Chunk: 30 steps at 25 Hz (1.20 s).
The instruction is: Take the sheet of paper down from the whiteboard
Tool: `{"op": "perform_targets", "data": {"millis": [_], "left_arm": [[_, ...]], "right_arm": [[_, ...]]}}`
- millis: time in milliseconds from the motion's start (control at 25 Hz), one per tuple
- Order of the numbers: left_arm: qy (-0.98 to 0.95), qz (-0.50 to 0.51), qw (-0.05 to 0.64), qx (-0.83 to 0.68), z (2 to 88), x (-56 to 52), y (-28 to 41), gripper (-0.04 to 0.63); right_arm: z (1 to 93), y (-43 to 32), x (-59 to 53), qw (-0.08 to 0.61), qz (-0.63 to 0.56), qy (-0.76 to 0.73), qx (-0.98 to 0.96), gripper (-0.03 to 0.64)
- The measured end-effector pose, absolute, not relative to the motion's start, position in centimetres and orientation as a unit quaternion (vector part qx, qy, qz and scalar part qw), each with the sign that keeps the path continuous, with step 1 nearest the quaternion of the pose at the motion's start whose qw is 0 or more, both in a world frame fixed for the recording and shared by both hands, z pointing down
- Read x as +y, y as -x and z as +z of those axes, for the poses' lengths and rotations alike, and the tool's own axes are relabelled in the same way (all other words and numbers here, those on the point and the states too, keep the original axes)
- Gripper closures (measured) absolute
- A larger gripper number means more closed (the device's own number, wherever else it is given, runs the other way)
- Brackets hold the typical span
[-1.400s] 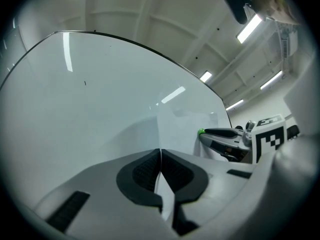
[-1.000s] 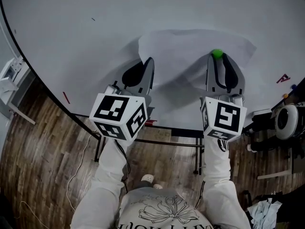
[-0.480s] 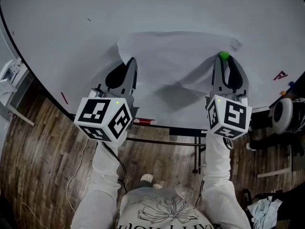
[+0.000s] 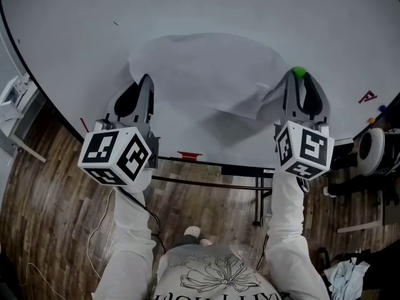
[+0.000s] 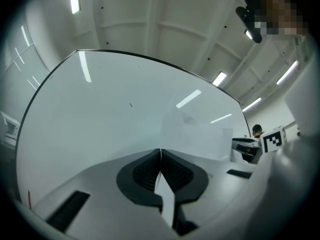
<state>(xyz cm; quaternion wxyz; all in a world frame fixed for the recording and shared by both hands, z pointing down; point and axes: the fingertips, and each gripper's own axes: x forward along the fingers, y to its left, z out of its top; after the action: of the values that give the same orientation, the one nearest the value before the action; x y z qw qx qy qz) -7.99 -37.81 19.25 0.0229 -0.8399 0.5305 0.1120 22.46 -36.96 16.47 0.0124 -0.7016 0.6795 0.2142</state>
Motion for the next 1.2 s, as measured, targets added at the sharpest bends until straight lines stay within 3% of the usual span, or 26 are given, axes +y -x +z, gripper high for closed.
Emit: {"op": "perform_targets", "data": {"millis": [720, 1200], "left_arm": [[0.819, 0.099, 0.034, 0.564, 19.7, -35.0, 10.7, 0.589], [0.826, 0.076, 0.041, 0.557, 20.6, -33.8, 9.2, 0.59]], "right_arm": [[16.5, -20.8, -33.8, 0.065, 0.207, 0.691, 0.689, 0.497], [18.1, -19.2, -32.7, 0.069, 0.182, 0.681, 0.706, 0.559]]}}
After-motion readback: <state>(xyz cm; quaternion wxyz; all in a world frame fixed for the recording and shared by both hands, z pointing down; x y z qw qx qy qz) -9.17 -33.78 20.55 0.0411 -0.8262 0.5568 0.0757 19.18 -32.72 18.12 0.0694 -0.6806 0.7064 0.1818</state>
